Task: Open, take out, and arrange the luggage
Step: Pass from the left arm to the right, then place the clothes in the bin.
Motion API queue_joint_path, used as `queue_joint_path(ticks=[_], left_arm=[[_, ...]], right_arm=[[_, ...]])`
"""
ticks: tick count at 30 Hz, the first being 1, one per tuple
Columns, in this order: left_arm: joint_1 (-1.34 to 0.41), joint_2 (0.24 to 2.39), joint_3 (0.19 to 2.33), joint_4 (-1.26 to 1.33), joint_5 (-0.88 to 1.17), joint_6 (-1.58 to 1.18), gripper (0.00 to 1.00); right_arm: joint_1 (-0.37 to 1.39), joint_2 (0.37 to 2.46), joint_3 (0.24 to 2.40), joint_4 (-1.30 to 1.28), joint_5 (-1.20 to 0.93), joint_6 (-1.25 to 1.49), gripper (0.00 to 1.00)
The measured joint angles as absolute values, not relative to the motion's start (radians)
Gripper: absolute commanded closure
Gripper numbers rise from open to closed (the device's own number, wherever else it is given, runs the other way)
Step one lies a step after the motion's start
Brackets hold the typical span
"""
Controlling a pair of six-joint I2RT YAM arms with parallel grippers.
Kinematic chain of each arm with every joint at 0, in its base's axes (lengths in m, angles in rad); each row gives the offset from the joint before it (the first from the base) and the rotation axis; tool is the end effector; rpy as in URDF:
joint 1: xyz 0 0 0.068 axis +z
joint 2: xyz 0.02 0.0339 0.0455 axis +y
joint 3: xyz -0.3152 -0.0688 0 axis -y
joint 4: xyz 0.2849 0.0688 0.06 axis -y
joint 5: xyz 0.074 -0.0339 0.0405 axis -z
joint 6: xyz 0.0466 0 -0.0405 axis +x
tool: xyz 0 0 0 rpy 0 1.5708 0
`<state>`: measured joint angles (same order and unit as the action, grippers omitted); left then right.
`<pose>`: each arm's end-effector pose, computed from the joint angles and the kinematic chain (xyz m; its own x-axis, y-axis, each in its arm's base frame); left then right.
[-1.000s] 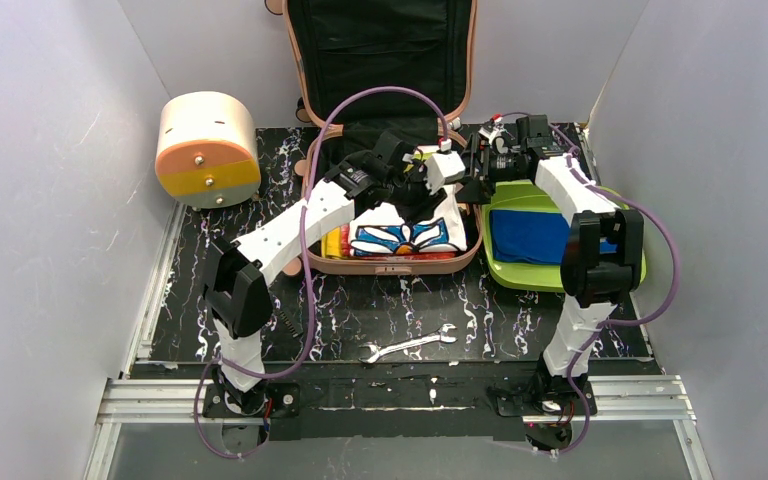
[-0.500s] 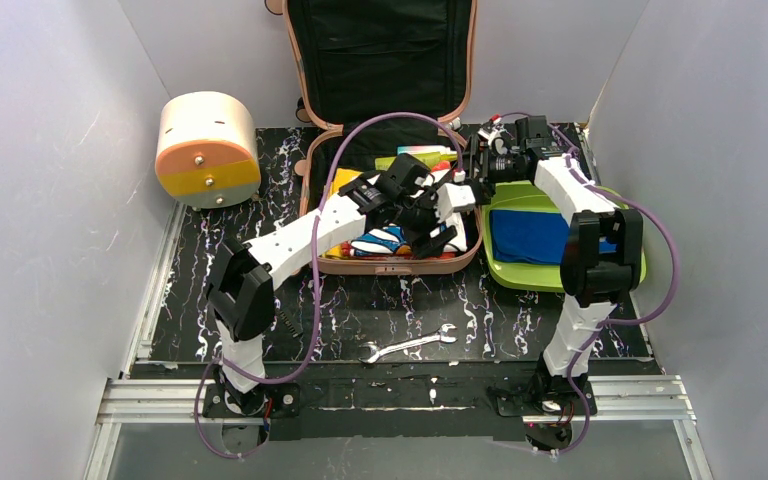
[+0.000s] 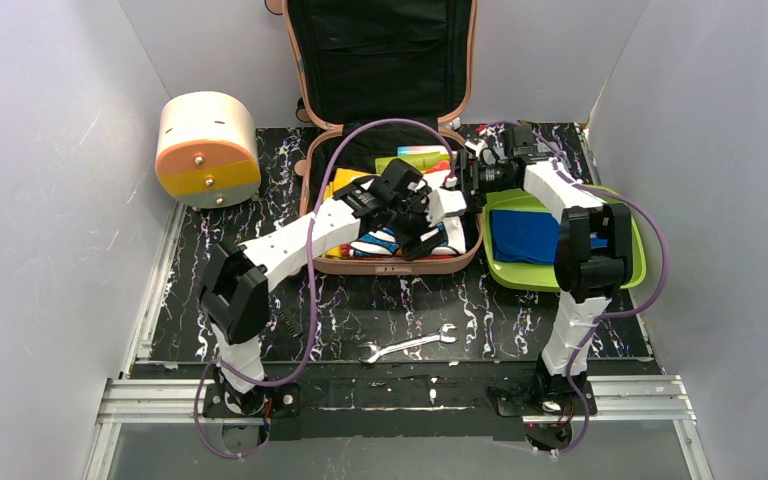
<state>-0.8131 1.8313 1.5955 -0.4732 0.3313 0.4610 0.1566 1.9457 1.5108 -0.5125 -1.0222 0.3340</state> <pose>0.3201 -0.3604 0.3330 -0.0197 0.6329 -0.7740 0.9662 0.2110 0.1480 0.4644 0.1136 0.2614 -0.9456 0.0238 -0.3244 -0.2788 0.4548 0.8459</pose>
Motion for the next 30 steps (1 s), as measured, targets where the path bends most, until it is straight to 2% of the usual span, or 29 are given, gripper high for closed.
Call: queue_joint_path(ticks=[6, 10, 13, 15, 16, 17, 30], left_arm=[[-0.707, 1.702, 1.47, -0.471, 0.311, 0.486, 0.28], [-0.575, 1.578, 1.384, -0.469, 0.304, 0.497, 0.28], [-0.466, 1.462, 1.3, -0.456, 0.303, 0.498, 0.27], [-0.419, 1.392, 1.253, -0.456, 0.305, 0.5, 0.26], [-0.396, 1.353, 1.229, -0.458, 0.309, 0.502, 0.26], [-0.373, 1.319, 1.205, -0.458, 0.314, 0.504, 0.26], [-0.076, 1.035, 0.981, -0.524, 0.345, 0.518, 0.25]], right_arm=[[0.197, 1.946, 1.48, -0.481, -1.006, 0.302, 0.12], [0.205, 1.966, 1.476, -0.48, -0.989, 0.281, 0.22], [0.206, 1.987, 1.48, -0.491, -0.976, 0.268, 0.46], [0.206, 1.995, 1.482, -0.5, -0.951, 0.255, 0.78], [0.206, 1.995, 1.483, -0.504, -0.94, 0.252, 0.91], [0.206, 1.995, 1.484, -0.509, -0.931, 0.249, 0.99], [0.216, 1.989, 1.62, -0.71, -0.891, 0.123, 0.99]])
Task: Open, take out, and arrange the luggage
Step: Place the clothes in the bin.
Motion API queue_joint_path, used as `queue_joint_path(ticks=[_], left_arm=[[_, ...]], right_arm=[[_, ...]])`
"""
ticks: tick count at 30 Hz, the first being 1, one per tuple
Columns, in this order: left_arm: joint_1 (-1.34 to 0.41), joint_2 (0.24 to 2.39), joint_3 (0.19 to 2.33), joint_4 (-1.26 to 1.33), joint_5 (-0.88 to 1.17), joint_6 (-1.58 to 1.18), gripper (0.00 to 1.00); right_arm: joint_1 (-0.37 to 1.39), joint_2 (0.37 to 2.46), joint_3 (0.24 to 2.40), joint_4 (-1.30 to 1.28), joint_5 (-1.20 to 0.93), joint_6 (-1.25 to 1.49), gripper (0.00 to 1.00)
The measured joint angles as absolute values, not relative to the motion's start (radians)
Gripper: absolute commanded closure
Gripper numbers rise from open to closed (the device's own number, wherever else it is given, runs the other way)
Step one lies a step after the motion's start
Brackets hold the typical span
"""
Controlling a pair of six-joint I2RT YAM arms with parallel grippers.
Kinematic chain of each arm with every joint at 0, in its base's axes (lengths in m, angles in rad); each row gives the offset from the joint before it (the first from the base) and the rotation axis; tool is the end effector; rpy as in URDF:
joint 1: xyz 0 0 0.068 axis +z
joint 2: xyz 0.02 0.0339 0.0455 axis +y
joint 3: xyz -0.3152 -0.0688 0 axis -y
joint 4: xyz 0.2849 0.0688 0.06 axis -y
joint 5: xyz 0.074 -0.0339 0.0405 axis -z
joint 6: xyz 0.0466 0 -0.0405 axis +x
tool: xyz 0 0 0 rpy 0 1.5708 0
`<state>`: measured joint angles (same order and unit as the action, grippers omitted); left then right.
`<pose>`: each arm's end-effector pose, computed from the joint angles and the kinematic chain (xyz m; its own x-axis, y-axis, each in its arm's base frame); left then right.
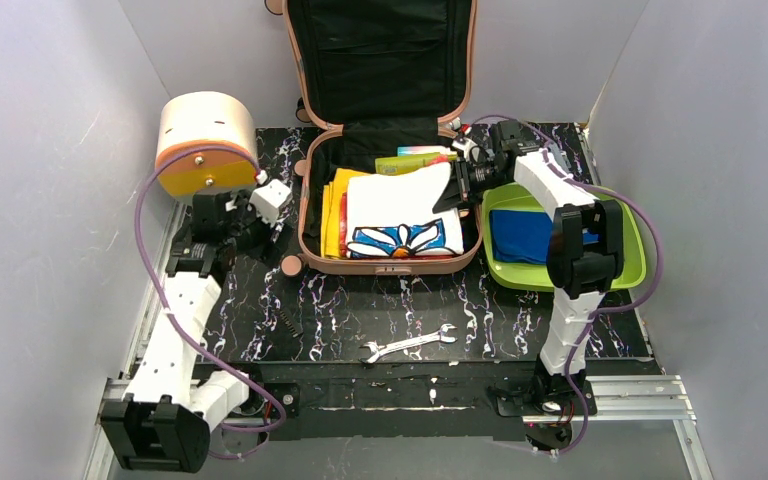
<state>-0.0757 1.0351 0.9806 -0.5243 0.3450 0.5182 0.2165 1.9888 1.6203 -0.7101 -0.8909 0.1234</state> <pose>0.2436 -0.0343 0.3645 -0.2988 0.4901 -0.8188 0.5772 0.7761 0.2539 0.4651 0.1394 0.2639 -0.9150 -0.1220 -0.3846 -0.3843 0.5543 0.7383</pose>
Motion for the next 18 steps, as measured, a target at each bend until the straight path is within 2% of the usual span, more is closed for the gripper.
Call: queue_joint_path(ticks=[10, 17, 18], left_arm=[[0.043, 0.88, 0.838, -0.565, 0.377, 0.532, 0.24], [0.052, 0.838, 0.813, -0.575, 0.4, 0.532, 0.23], [0.051, 0.839, 0.813, -0.577, 0.406, 0.532, 0.23]], right_arm=[[0.231, 1.93, 1.74, -0.795, -0.915, 0.1, 0.99], [0.202, 1.923, 1.742, -0.822, -0.893, 0.1, 0.99], [0.2, 1.923, 1.741, -0.822, -0.888, 0.1, 0.96]])
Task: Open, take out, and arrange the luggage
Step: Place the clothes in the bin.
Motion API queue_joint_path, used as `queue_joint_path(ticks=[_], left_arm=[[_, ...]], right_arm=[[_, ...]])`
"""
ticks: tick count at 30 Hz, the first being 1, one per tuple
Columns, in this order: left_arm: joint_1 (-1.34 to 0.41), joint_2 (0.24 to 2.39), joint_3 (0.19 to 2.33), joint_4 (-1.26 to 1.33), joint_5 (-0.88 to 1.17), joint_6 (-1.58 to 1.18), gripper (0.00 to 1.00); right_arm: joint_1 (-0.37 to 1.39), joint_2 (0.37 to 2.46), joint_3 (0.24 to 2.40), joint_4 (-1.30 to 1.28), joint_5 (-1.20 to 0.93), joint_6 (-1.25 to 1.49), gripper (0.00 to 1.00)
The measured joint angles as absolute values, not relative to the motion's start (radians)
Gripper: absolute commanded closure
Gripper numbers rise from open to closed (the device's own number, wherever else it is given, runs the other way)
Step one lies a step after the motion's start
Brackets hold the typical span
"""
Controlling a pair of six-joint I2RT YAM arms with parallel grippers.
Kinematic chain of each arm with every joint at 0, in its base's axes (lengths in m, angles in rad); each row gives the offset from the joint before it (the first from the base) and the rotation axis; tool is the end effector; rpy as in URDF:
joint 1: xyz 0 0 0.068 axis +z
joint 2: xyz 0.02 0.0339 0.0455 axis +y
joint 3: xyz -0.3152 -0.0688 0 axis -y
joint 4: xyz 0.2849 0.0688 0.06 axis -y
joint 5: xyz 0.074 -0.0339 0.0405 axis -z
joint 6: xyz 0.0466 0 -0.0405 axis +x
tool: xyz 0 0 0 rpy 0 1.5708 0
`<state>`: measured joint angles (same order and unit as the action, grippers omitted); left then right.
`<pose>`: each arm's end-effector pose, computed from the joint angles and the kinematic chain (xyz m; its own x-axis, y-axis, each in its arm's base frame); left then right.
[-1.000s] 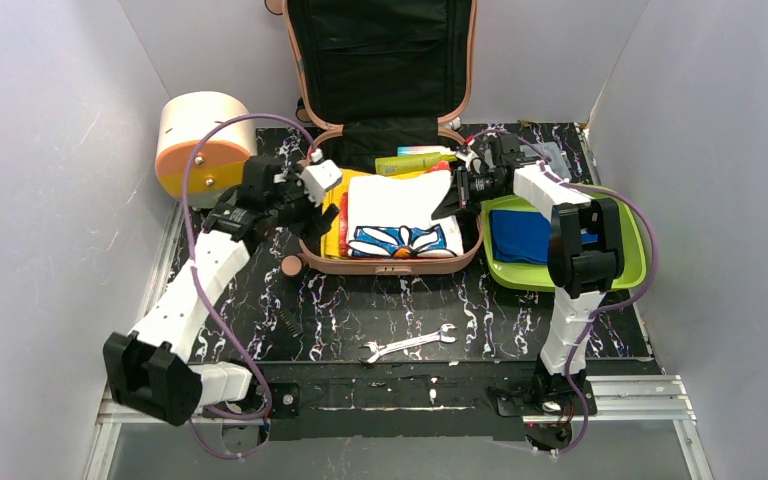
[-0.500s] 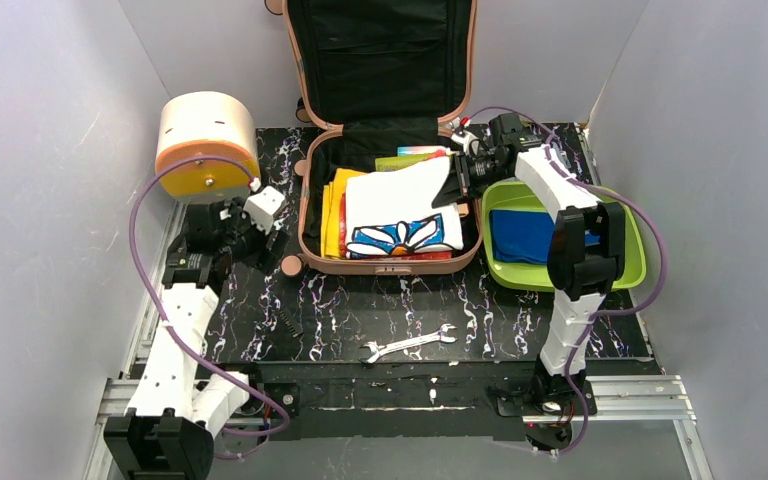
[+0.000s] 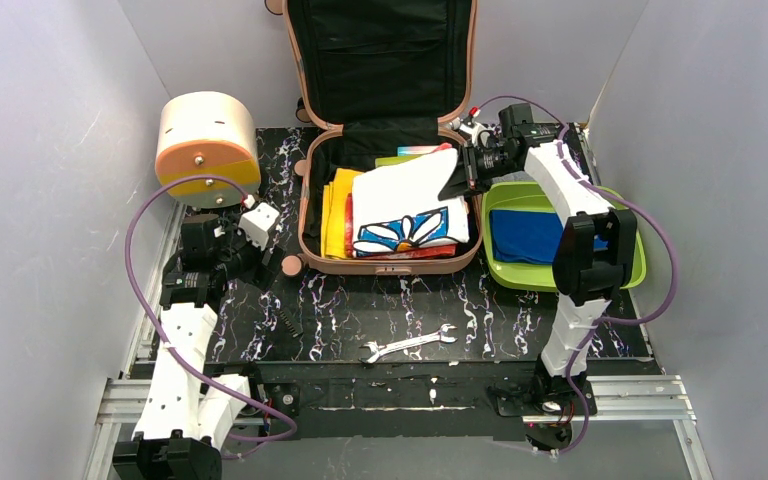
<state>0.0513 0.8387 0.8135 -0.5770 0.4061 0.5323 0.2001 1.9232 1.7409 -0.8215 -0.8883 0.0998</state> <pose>0.1926 -0.0085 0.3346 -0.3464 0.4491 -0.8236 0.5266 0.8196 0.2254 0.4587 0.1299 0.3295 -0.8758 -0.1135 -0.4692 -0.4488 0.5493 0.7048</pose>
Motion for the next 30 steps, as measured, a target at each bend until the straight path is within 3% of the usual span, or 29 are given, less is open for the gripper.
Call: queue_joint_path(ticks=[2, 12, 22, 24, 27, 30], left_arm=[[0.051, 0.839, 0.813, -0.578, 0.417, 0.534, 0.21], [0.052, 0.844, 0.858, -0.604, 0.503, 0.55, 0.17], [0.052, 0.861, 0.858, -0.61, 0.543, 0.549, 0.15], [0.052, 0.862, 0.858, -0.61, 0.548, 0.548, 0.15], [0.052, 0.863, 0.857, -0.609, 0.552, 0.547, 0.15], [0.052, 0.863, 0.857, -0.607, 0.558, 0.546, 0.15]], right_arm=[[0.196, 1.924, 1.736, -0.83, -0.867, 0.094, 0.89], [0.197, 1.972, 1.767, -0.968, -0.698, -0.047, 0.76], [0.196, 1.973, 1.822, -1.129, -0.63, -0.163, 0.69], [0.196, 1.973, 1.833, -1.156, -0.619, -0.179, 0.72], [0.196, 1.973, 1.839, -1.182, -0.612, -0.205, 0.97], [0.194, 1.975, 1.84, -1.193, -0.623, -0.224, 0.99]])
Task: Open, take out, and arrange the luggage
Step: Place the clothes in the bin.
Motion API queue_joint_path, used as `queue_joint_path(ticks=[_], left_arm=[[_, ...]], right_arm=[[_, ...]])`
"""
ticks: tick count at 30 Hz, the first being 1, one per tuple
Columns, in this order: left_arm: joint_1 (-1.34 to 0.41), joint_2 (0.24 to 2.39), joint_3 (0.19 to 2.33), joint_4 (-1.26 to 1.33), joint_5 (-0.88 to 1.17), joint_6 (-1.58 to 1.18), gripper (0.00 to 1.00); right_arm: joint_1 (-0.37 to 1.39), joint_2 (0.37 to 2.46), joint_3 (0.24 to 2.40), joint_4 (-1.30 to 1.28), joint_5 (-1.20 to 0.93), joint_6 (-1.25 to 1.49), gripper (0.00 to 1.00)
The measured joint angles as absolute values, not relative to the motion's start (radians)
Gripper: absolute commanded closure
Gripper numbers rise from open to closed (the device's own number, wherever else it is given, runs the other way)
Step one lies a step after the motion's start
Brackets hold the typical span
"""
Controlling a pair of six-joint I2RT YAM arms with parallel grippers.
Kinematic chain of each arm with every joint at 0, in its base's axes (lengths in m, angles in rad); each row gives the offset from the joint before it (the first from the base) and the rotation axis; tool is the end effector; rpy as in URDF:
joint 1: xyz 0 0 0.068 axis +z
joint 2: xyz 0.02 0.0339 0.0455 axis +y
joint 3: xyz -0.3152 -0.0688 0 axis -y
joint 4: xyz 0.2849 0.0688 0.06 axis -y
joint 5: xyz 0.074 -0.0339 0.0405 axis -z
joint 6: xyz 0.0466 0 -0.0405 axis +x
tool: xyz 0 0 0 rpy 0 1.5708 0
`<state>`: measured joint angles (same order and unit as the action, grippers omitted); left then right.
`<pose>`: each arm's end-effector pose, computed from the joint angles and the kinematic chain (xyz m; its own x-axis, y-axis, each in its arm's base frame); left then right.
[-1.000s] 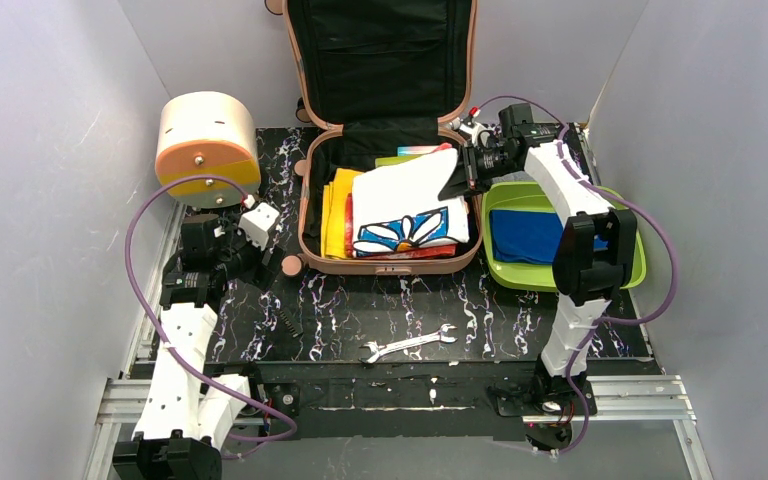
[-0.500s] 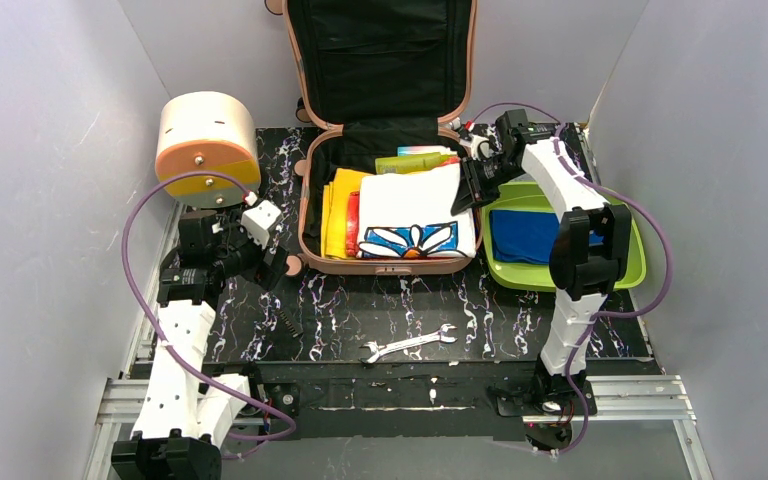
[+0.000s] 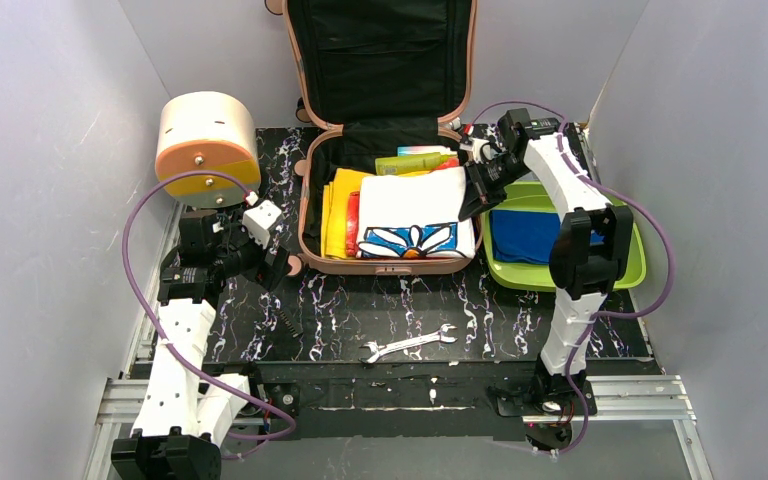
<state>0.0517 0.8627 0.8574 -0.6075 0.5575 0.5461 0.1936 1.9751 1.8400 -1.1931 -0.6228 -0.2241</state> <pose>0.1941 -0.0146 0.3461 -0.2892 0.4263 -0.8571 0.6302 0.7587 0.1648 0.4474 0.1154 0.3158 -0.8635 -0.3532 -0.3600 -0.4981 0.7094 0.4987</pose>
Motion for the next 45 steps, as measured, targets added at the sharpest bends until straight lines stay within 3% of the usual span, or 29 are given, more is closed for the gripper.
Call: queue_joint_path(ticks=[13, 27, 33, 34, 35, 36, 45], left_arm=[[0.052, 0.862, 0.839, -0.606, 0.562, 0.543, 0.15], [0.052, 0.877, 0.829, -0.587, 0.569, 0.537, 0.15], [0.052, 0.889, 0.825, -0.581, 0.581, 0.523, 0.15], [0.052, 0.889, 0.825, -0.58, 0.582, 0.522, 0.15], [0.052, 0.889, 0.825, -0.58, 0.584, 0.521, 0.15], [0.052, 0.888, 0.825, -0.58, 0.584, 0.52, 0.14], [0.052, 0.873, 0.825, -0.58, 0.584, 0.52, 0.14]], right_arm=[[0.108, 2.017, 2.027, -1.292, -0.666, -0.277, 0.99], [-0.106, 2.085, 2.033, -1.359, -0.653, -0.373, 0.99], [-0.14, 2.131, 1.924, -1.351, -0.714, -0.433, 0.58], [-0.14, 2.141, 1.904, -1.351, -0.731, -0.45, 0.42], [-0.14, 2.152, 1.887, -1.352, -0.753, -0.466, 0.08], [-0.141, 2.161, 1.873, -1.354, -0.772, -0.474, 0.02], [-0.205, 2.216, 1.793, -1.384, -0.996, -0.59, 0.01]])
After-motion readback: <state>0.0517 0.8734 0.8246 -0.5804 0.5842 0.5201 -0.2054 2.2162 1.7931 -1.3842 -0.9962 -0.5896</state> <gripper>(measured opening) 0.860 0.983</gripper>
